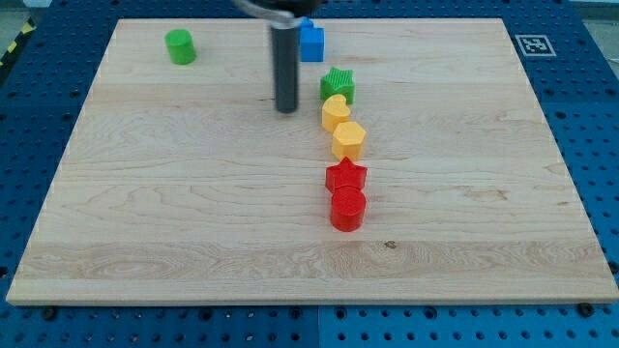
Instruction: Push the green circle in between the blue cube and green star
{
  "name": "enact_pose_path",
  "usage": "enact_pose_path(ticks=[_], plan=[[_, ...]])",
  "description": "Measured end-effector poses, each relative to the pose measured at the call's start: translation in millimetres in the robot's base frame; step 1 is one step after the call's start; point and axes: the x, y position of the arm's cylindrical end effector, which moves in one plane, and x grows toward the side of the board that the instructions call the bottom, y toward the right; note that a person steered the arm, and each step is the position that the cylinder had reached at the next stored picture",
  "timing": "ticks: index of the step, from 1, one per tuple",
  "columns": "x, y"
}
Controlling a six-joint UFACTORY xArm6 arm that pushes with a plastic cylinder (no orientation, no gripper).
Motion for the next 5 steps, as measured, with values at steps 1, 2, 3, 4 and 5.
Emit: enact_pose_path(ticks=[1, 2, 3, 4, 5], plan=[[0.0, -83.7], [-23.8, -130.6], [-83.9, -160.8], [-91.6, -172.3], [-117.2, -176.6]])
